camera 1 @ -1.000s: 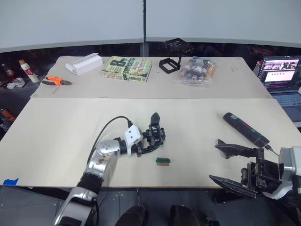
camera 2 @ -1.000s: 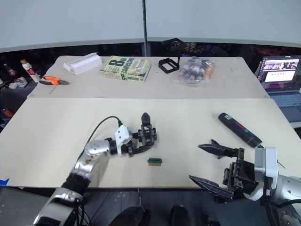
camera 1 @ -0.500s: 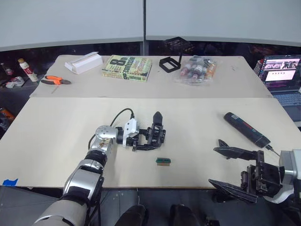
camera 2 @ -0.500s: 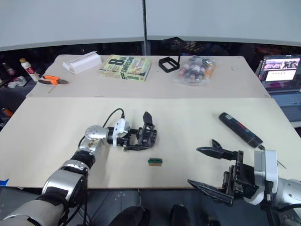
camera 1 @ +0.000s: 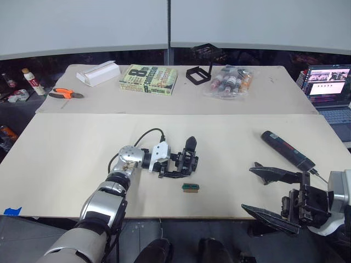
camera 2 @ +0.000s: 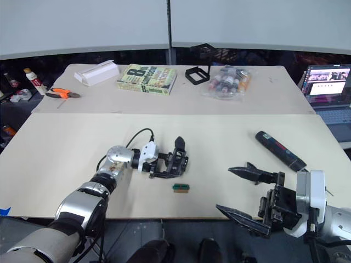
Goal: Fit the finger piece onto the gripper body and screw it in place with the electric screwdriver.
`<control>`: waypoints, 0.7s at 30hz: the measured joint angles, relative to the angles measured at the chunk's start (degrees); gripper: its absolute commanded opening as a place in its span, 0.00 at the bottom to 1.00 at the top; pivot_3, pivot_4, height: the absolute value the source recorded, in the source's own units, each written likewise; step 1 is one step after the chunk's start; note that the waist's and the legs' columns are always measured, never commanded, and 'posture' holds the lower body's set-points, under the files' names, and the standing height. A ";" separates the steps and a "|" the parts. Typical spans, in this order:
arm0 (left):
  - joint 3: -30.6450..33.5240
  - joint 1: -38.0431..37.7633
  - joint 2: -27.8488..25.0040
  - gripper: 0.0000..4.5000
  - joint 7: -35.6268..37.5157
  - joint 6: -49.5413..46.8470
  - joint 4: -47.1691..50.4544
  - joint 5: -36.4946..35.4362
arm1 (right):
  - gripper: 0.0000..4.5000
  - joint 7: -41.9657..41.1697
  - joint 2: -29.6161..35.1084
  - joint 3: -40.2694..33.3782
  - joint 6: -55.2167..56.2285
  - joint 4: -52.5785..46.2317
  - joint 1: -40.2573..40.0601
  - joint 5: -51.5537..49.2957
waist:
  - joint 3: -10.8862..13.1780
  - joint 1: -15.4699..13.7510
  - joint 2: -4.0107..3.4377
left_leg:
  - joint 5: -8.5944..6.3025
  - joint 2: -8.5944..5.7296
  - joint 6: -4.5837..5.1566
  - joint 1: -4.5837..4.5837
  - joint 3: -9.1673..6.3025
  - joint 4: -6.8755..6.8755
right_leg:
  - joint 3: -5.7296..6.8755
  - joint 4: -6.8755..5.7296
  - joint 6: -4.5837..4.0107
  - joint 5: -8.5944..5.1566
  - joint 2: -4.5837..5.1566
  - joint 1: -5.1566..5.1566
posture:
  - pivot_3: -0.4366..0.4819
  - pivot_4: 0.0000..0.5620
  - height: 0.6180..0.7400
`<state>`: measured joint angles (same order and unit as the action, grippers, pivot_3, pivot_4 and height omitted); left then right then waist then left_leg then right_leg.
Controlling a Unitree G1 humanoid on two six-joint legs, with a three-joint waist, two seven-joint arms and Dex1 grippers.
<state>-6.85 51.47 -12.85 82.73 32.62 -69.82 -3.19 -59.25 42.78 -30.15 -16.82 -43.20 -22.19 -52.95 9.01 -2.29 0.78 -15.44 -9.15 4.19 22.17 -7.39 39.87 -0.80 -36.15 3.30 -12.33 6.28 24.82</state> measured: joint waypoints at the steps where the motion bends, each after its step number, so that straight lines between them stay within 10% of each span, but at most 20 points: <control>1: 0.04 0.17 0.00 0.51 -0.28 -0.07 -0.13 0.34 | 1.00 0.15 0.20 0.00 -0.01 0.00 0.01 -0.02 | 0.00 -0.01 0.00 | 0.00 0.00 0.00 -0.03 0.00 0.00 | 0.00 0.00 0.00 0.00 -0.02 -0.04 | 0.48 0.27 1.00; 9: 0.80 0.69 0.10 0.51 -2.19 -1.79 -1.00 1.07 | 1.00 -0.10 0.77 -1.98 -0.02 0.00 -1.63 -0.29 | 0.00 0.01 0.00 | -0.11 0.02 0.18 -0.30 0.00 -0.01 | 0.00 0.02 0.01 0.00 -0.05 -0.31 | 0.48 0.27 1.00; 14: 2.03 0.68 -0.25 0.99 -3.11 -3.06 -1.41 0.98 | 1.00 -0.16 0.79 -2.57 -0.02 -0.08 -2.59 -1.13 | 0.00 0.04 0.00 | -0.09 0.03 0.15 -0.31 0.00 -0.01 | 0.00 0.02 0.01 0.00 -0.07 -0.29 | 0.48 0.27 1.00; 21: 3.60 0.09 -2.55 0.99 -1.83 -4.04 -1.36 0.86 | 1.00 -0.48 0.87 -3.70 -0.03 0.43 -3.19 -1.36 | 0.00 0.11 0.00 | -0.06 0.03 0.08 -0.29 0.00 -0.02 | 0.00 0.04 0.01 0.00 -0.06 -0.29 | 0.48 0.27 1.00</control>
<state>-3.26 51.56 -15.40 80.90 28.58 -71.18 -2.33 -59.73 43.65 -33.85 -16.85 -42.77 -25.38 -54.31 9.01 -2.18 0.79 -15.50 -9.12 4.27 21.88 -7.40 39.86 -0.80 -36.10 3.31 -12.33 6.22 24.54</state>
